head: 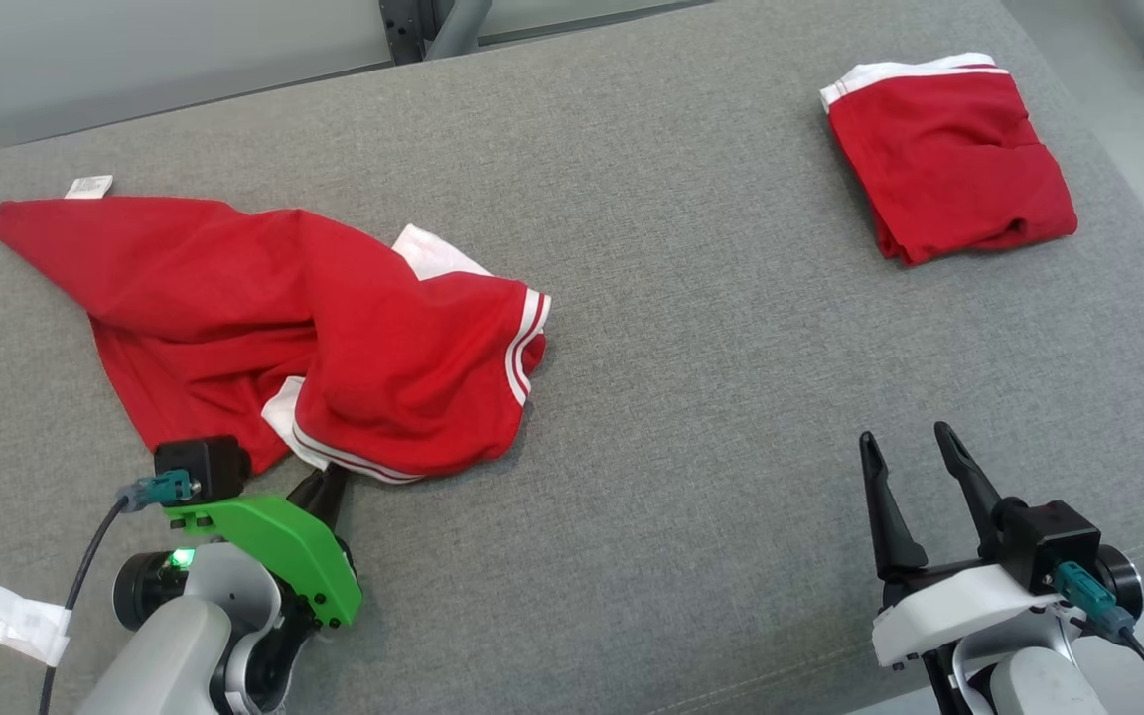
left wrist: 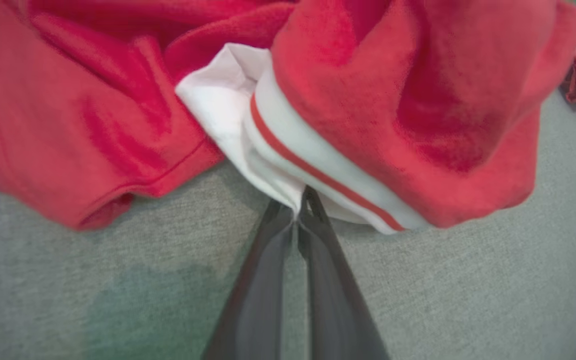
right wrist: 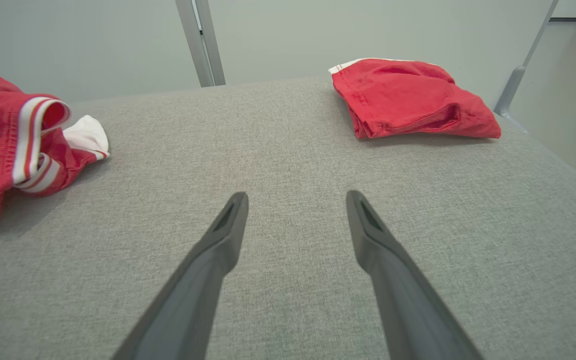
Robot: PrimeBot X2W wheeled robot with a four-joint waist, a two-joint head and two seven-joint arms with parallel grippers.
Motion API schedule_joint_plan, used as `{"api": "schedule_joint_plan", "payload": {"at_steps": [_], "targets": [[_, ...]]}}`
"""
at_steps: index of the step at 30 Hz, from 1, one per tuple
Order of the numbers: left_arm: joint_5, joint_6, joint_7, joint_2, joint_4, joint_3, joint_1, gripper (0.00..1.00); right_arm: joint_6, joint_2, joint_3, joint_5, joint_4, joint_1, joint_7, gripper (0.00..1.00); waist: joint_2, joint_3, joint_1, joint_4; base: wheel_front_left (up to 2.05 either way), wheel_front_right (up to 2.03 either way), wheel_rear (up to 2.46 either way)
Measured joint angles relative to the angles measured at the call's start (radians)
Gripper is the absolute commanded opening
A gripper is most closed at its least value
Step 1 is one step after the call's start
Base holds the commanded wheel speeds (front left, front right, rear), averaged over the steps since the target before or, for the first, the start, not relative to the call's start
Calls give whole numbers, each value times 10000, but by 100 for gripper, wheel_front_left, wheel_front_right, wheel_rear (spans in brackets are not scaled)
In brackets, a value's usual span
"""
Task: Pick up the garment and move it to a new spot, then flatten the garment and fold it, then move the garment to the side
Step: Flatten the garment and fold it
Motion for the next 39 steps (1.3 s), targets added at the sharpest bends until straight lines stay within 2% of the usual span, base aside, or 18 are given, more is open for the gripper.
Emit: {"api": "schedule_joint_plan", "payload": {"at_steps": [6,9,13,15,16,18,24,28,29,30,33,37,39], "targets": [[-17,-171,-2,-73,38,-73,-190,0,0,2,169,61,58,15,0,100,0,-136,0,-133,0,0,0],[-579,-543,234,-552,-324,-180,-191,0,0,4,196,61,81,45,0,100,0,-207,0,-190,0,0,0],[-683,-690,499,-1321,-1007,-621,-313,0,0,0,232,56,167,90,0,100,0,-290,0,-276,0,0,0],[-832,-686,744,-1795,-1183,-899,-413,0,0,0,272,56,186,80,0,100,0,-308,0,-343,0,0,0],[-579,-591,823,-2196,-1158,-1317,-654,0,0,2,359,63,205,35,0,100,0,-312,0,-434,0,0,0],[-284,-504,777,-2493,-982,-1584,-1044,0,0,2,397,115,207,-56,0,100,0,-300,0,-553,0,0,0],[81,-307,-127,-3018,-240,-1923,-1944,0,0,-2,420,322,278,-98,0,100,0,-232,0,-986,0,0,0],[-234,-52,-989,-3085,316,-1896,-2070,0,0,-2,405,441,320,-83,0,100,0,-209,0,-1253,0,0,0],[-596,21,-1189,-3080,393,-1881,-2027,25,0,-4,401,443,322,-70,0,100,0,-206,0,-1300,0,0,0],[-836,88,-1304,-3080,470,-1950,-1970,100,0,-2,385,447,337,-52,0,100,0,-207,0,-1336,0,0,0],[-1187,190,-1576,-3101,872,-2347,-1825,100,0,-6,330,458,370,-17,0,100,0,-240,0,-1321,0,0,0],[-1536,107,-2054,-3097,1354,-2406,-1340,100,0,2,316,472,395,12,0,100,0,-321,0,-1173,0,0,0],[-1475,58,-2431,-2882,1471,-2380,-1049,100,0,-2,263,472,395,33,0,100,0,-366,0,-1069,0,0,0]]}}
